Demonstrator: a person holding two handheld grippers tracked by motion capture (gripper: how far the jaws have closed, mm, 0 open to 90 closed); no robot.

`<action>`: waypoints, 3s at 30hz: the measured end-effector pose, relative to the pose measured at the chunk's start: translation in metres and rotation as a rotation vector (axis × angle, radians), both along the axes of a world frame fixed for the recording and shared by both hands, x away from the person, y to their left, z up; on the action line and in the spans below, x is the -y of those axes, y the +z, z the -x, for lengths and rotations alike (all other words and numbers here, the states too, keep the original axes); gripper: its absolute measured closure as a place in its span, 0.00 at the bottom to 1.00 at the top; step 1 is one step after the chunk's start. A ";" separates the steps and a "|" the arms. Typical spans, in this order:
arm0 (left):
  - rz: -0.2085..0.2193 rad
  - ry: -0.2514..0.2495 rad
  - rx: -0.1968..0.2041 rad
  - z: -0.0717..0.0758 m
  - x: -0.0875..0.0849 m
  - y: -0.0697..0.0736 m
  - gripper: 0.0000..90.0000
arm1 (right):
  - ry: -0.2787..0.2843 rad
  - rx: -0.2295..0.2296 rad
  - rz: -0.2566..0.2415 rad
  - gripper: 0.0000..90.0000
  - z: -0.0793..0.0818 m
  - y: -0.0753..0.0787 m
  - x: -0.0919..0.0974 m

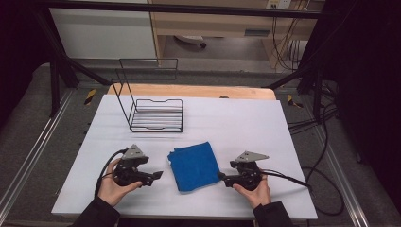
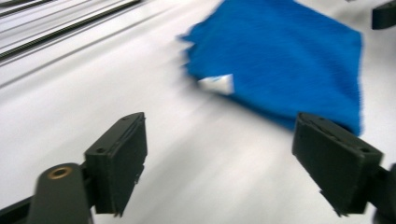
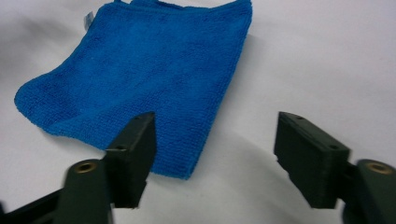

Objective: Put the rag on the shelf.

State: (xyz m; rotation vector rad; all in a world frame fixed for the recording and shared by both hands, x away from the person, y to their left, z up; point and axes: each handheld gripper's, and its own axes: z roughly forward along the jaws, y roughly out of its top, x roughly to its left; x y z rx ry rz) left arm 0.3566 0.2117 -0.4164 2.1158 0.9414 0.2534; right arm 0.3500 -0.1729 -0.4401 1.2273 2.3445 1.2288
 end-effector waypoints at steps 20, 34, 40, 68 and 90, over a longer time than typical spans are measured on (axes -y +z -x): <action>0.027 0.093 -0.006 -0.003 -0.035 -0.012 0.14 | -0.040 -0.139 -0.001 0.81 0.004 -0.010 -0.010; 0.026 0.098 0.001 -0.003 -0.035 -0.013 0.14 | -0.027 -0.220 -0.042 0.98 -0.001 -0.009 -0.010; 0.031 0.093 -0.003 -0.003 -0.035 -0.013 0.14 | -0.037 -0.194 0.002 0.98 -0.011 0.009 0.005; 0.062 -0.031 -0.125 -0.046 0.087 -0.016 0.60 | -0.067 0.045 0.064 0.57 -0.037 0.016 0.041; 0.011 0.008 -0.143 -0.025 0.095 -0.018 0.96 | -0.053 0.004 -0.009 0.34 -0.013 0.011 0.036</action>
